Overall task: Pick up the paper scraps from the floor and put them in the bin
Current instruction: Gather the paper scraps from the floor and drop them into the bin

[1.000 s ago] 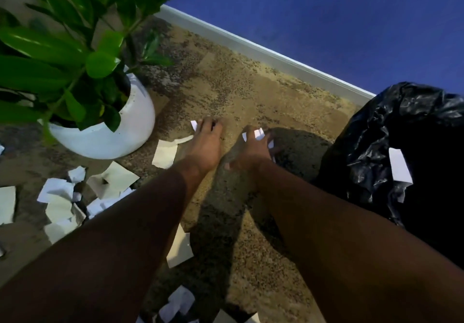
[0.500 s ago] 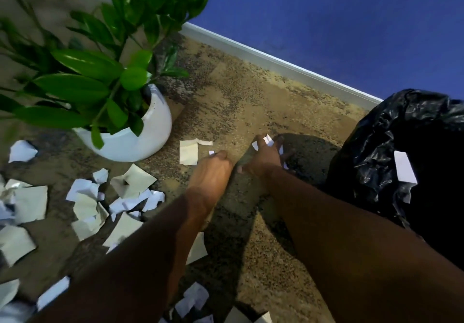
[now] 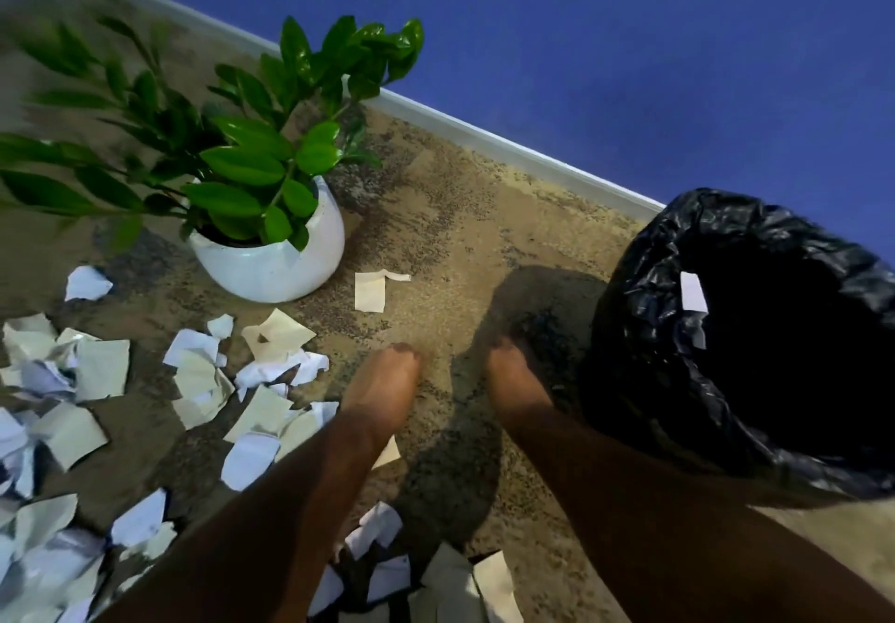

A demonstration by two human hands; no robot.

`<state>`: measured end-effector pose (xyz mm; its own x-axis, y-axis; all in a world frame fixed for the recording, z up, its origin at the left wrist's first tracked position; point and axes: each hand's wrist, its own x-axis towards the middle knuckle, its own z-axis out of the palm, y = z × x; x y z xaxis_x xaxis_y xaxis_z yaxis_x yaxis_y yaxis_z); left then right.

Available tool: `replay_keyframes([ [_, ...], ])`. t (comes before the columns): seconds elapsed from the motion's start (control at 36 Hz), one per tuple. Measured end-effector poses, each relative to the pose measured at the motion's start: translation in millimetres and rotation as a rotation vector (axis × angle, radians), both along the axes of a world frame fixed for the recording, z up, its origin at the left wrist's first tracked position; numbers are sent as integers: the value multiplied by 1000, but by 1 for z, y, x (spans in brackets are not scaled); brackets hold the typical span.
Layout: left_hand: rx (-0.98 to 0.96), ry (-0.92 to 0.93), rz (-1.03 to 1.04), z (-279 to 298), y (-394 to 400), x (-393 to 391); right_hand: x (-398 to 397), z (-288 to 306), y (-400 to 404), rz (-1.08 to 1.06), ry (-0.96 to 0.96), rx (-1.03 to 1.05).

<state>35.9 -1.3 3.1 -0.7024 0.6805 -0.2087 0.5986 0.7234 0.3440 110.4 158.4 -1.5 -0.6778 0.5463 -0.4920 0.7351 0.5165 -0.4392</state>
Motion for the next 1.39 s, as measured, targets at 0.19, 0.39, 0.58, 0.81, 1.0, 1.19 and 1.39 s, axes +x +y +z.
replay_keyframes([
  [0.19,-102,-48,-26,23,-8,12,18,31,-7,278,-90,147],
  [0.39,-43,-40,38,70,1,16,4,96,-11,316,2,120],
  [0.58,521,38,216,141,33,23,-1,183,14,112,475,191],
  [0.81,1031,-63,229,211,115,66,42,254,82,-120,659,493],
  [1.0,949,-106,18,211,171,120,114,254,119,-179,481,549],
  [1.19,765,-116,-186,190,198,152,156,245,136,-124,312,397],
  [1.39,613,-96,-274,184,200,151,158,243,141,-118,325,416],
])
